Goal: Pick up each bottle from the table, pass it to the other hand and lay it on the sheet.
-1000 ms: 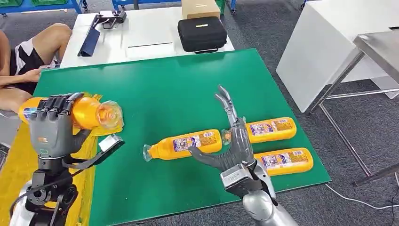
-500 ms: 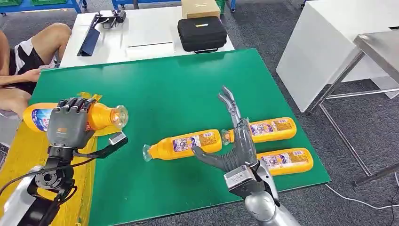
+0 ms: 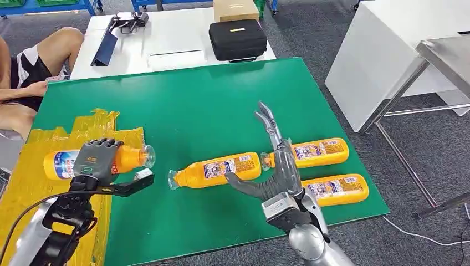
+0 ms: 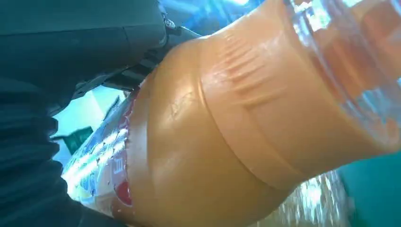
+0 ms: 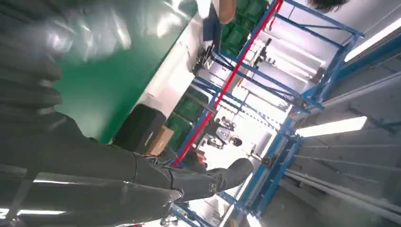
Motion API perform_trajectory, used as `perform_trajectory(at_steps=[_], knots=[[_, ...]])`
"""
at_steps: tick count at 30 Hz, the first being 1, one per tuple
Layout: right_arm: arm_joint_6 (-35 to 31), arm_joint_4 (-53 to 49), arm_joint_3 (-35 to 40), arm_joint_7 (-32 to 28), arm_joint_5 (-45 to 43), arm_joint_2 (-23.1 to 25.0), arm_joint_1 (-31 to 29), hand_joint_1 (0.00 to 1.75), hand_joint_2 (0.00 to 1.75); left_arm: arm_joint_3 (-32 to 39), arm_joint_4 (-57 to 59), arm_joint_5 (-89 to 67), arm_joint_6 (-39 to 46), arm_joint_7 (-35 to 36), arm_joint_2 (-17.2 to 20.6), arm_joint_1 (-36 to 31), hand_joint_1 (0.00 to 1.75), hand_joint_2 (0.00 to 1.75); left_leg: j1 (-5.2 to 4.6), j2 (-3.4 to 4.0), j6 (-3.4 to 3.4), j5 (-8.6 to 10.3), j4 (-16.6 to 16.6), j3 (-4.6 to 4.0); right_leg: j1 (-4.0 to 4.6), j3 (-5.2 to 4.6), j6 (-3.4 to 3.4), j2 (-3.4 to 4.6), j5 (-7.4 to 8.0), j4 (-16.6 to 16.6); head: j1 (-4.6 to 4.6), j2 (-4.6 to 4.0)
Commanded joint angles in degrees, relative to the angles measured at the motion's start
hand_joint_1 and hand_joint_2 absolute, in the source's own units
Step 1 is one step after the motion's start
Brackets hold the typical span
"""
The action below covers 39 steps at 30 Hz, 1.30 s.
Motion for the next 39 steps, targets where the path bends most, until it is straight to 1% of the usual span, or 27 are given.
perform_trajectory(at_steps=[1,2,3,4,5,9,11,12,13,14,15,18,19,21,22,23,24,25,27,28,29,30,31,32,39], knots=[[1.3,2.3,-0.6,1.5,0.2,1.0,-1.1,0.00,1.75,2.3,8.6,-0.3,-4.4,-0.7,-4.2,-2.2,1.75,1.75,0.06,-0.02,-0.11,-0.09,-0.1,0.26,0.04,0.30,-0.14,0.17,-0.08,-0.1,0.00,0.02],[1.4,2.3,-0.6,1.6,0.3,1.1,-1.0,0.00,1.75,2.4,8.8,-0.3,-4.4,-0.7,-4.2,-2.2,1.75,1.75,0.08,-0.04,-0.15,-0.11,-0.1,0.35,0.05,0.40,-0.18,0.20,-0.12,-0.1,0.00,0.00],[1.7,2.0,-1.0,2.3,0.9,1.5,-0.8,0.00,1.75,2.1,9.5,-0.3,-3.9,-0.1,-4.3,-2.5,0.98,1.75,0.04,-0.04,-0.10,-0.05,-0.1,0.19,0.03,0.23,-0.12,0.13,-0.06,-0.1,0.00,0.00],[1.9,1.9,-1.2,2.5,1.2,1.7,-0.7,0.00,1.75,1.9,9.6,-0.3,-3.1,0.3,-4.3,-2.6,0.00,1.75,0.08,-0.04,-0.13,-0.09,-0.1,0.28,0.06,0.33,-0.16,0.18,-0.09,-0.1,0.00,0.00],[2.1,1.5,-1.4,2.7,1.4,1.7,-0.4,0.00,1.75,1.8,9.9,-0.3,-2.7,0.6,-4.6,-2.7,0.00,1.75,0.04,-0.07,-0.10,-0.05,-0.1,0.18,0.02,0.22,-0.12,0.10,-0.07,-0.1,0.00,0.00],[2.7,1.7,-2.1,3.1,1.7,1.9,0.2,0.00,1.75,1.8,10.6,-0.3,-3.6,0.9,-5.3,-3.3,0.00,1.75,0.09,-0.13,-0.14,-0.08,0.0,0.28,0.07,0.34,-0.17,0.11,-0.11,-0.1,0.00,0.00],[2.7,1.7,-2.2,3.1,1.7,1.9,0.3,0.00,1.75,1.9,10.6,-0.3,-3.6,0.9,-5.5,-3.3,0.00,1.75,0.03,-0.08,-0.06,-0.02,0.0,0.09,0.02,0.11,-0.08,0.04,-0.05,0.0,0.00,0.00],[2.7,1.7,-2.2,3.1,1.7,1.9,0.3,0.00,1.75,1.9,10.6,-0.3,-3.6,0.9,-5.5,-3.3,0.00,1.75,0.06,-0.08,-0.10,-0.07,0.0,0.19,0.04,0.23,-0.12,0.10,-0.08,-0.1,0.00,0.00],[2.7,1.7,-2.2,3.1,1.7,1.9,0.3,0.00,1.75,1.9,10.6,-0.3,-3.6,0.9,-5.5,-3.3,0.00,1.75,0.05,-0.07,-0.07,-0.03,0.0,0.12,0.04,0.15,-0.09,0.08,-0.05,-0.1,0.00,0.00],[2.7,1.7,-2.2,3.1,1.7,1.9,0.3,0.00,1.75,1.9,10.6,-0.3,-3.6,0.9,-5.5,-3.3,0.00,1.75,0.11,-0.10,-0.16,-0.13,-0.1,0.36,0.08,0.44,-0.21,0.21,-0.14,-0.1,0.00,0.00],[2.9,1.8,-2.4,3.2,1.8,1.9,0.4,0.00,1.75,2.0,10.5,-0.3,-3.7,0.8,-5.7,-3.3,0.00,1.75,0.05,-0.06,-0.08,-0.04,0.0,0.13,0.04,0.16,-0.10,0.09,-0.05,-0.1,-0.02,0.00],[3.2,2.0,-2.9,3.4,2.1,1.9,0.6,0.00,1.75,2.5,10.2,-0.2,-3.7,0.7,-6.4,-3.1,0.00,1.75,0.05,-0.08,-0.09,-0.04,0.0,0.14,0.04,0.18,-0.11,0.08,-0.06,-0.1,0.00,0.00],[3.3,2.1,-3.1,3.6,3.1,1.7,0.7,0.00,1.75,3.3,9.4,1.3,-2.7,-0.7,-7.2,-2.7,0.00,0.00,0.07,-0.08,-0.12,-0.09,0.0,0.24,0.05,0.29,-0.15,0.14,-0.10,-0.1,0.00,0.00],[2.9,1.7,-4.0,4.3,5.3,1.3,1.5,0.00,1.75,5.2,6.1,7.0,0.6,-3.3,-9.1,-1.5,0.00,0.00,0.06,-0.12,-0.10,-0.06,0.0,0.18,0.04,0.24,-0.12,0.06,-0.09,-0.1,0.00,0.00],[2.6,1.3,-4.8,4.7,6.4,1.2,2.1,0.00,1.75,6.1,2.5,12.9,2.9,-6.1,-10.1,-0.3,0.00,0.00,0.09,-0.13,-0.13,-0.10,0.0,0.28,0.07,0.35,-0.17,0.12,-0.12,-0.1,0.00,0.00],[2.4,1.1,-5.4,4.9,7.4,1.1,2.5,0.00,1.75,6.4,-0.4,16.5,3.5,-6.8,-10.6,0.6,0.00,0.00,0.05,-0.11,-0.06,-0.04,0.0,0.07,0.04,0.12,-0.07,0.03,-0.06,-0.1,-0.02,0.00],[1.9,1.0,-5.9,5.2,9.3,0.9,2.8,0.00,1.75,6.7,-3.0,20.0,4.2,-7.3,-11.0,1.4,0.00,0.00,0.09,-0.13,-0.10,-0.10,0.0,0.18,0.07,0.27,-0.13,0.08,-0.11,-0.1,0.00,0.00],[0.4,1.1,-6.7,6.5,15.1,0.6,3.2,0.00,1.75,7.7,-6.4,27.8,6.8,-10.1,-12.4,2.5,0.00,1.75,0.12,-0.18,-0.13,-0.19,0.0,0.28,0.10,0.42,-0.17,0.11,-0.20,-0.1,-0.02,0.00],[0.9,1.4,-7.7,8.5,20.5,-0.5,3.5,0.00,1.75,8.3,-11.5,36.3,7.5,-11.2,-13.6,4.0,0.00,1.75,0.12,-0.15,-0.07,-0.18,0.1,0.12,0.11,0.28,-0.09,0.08,-0.15,-0.1,0.00,0.00],[2.2,1.7,-8.1,11.0,26.2,-1.2,3.4,0.00,1.75,9.4,-13.5,44.5,8.7,-13.9,-14.7,4.8,0.00,1.75,0.13,-0.03,-0.10,-0.21,0.1,0.16,0.11,0.26,-0.13,0.22,-0.16,-0.1,-0.04,0.00],[2.2,1.6,-8.7,11.1,26.3,-1.3,3.5,0.00,1.75,9.1,-14.8,45.1,8.6,-13.6,-14.0,5.1,0.00,1.75,0.11,-0.19,-0.08,-0.23,0.1,0.20,0.08,0.37,-0.11,0.09,-0.21,-0.1,0.00,0.00],[3.0,2.0,-8.6,11.7,28.9,-1.9,3.2,0.00,1.75,9.5,-15.5,49.0,8.6,-14.5,-14.6,5.4,0.00,1.75,0.06,-0.13,-0.04,-0.09,0.1,-0.01,0.04,0.12,-0.05,-0.01,-0.07,-0.1,0.04,0.00],[4.7,2.7,-8.8,14.0,35.2,-2.9,2.5,0.00,1.75,10.3,-17.1,56.5,8.5,-17.4,-15.0,6.0,0.00,1.75,0.05,-0.13,-0.05,-0.10,0.0,0.01,0.03,0.16,-0.07,0.00,-0.08,-0.1,0.02,0.00],[5.5,3.0,-9.0,14.8,37.4,-3.2,1.9,0.00,1.75,10.5,-18.3,59.6,8.4,-18.6,-14.5,6.6,0.00,1.75,0.05,-0.01,-0.09,-0.17,0.0,0.15,0.04,0.28,-0.11,0.19,-0.10,-0.1,0.00,0.00],[5.5,3.3,-9.3,14.8,37.4,-3.2,1.6,0.00,1.75,10.3,-18.7,59.9,8.5,-18.6,-14.1,6.8,0.00,1.75,0.02,0.02,-0.07,-0.17,0.0,0.14,0.01,0.26,-0.10,0.21,-0.09,-0.1,0.02,0.00]])
